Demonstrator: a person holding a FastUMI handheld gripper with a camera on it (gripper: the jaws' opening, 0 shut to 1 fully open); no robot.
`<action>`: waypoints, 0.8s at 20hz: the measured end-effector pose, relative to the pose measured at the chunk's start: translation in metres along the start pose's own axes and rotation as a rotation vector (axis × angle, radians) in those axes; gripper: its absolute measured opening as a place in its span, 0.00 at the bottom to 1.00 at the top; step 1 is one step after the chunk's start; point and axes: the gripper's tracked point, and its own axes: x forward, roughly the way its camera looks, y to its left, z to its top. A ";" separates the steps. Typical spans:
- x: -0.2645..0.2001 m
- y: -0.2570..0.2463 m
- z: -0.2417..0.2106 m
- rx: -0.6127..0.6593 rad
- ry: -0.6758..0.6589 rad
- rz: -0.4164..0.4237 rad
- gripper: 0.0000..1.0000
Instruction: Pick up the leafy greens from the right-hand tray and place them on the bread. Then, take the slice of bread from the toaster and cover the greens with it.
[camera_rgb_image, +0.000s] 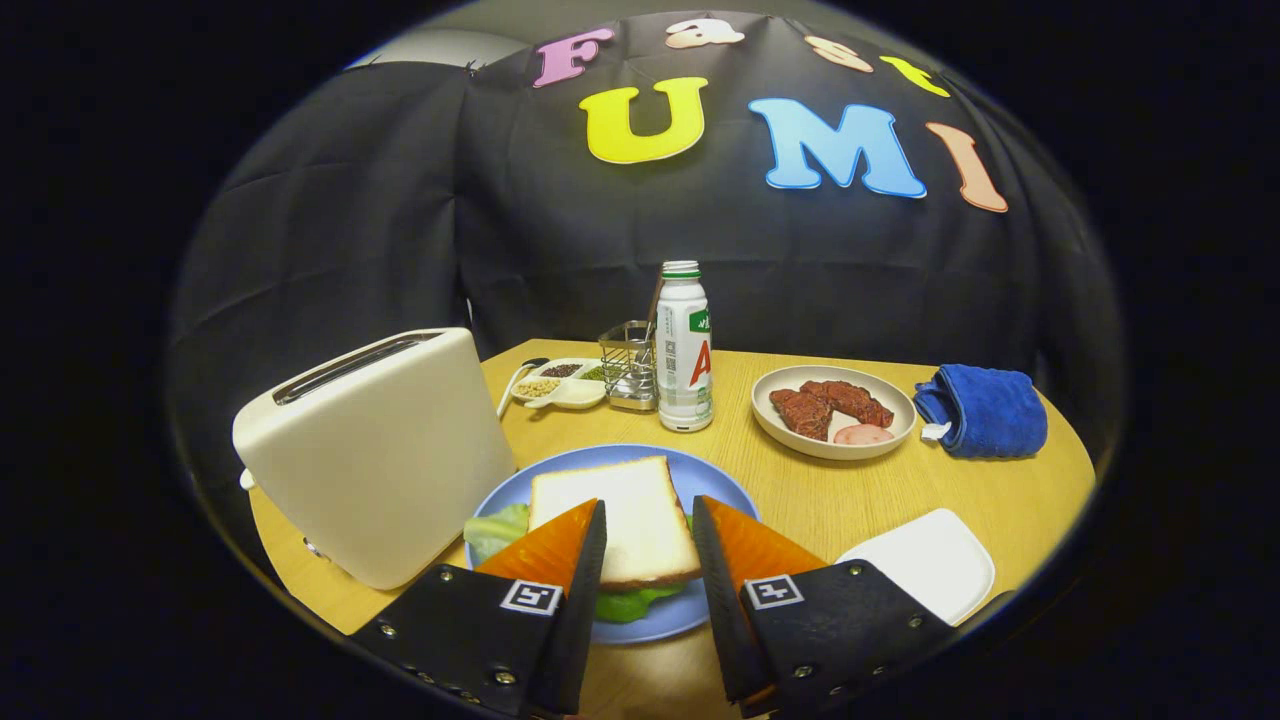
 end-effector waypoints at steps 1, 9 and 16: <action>-0.001 -0.003 0.001 -0.001 -0.003 -0.002 0.52; -0.036 -0.060 0.021 -0.014 -0.116 -0.087 0.52; -0.080 -0.141 0.026 -0.014 -0.174 -0.207 0.52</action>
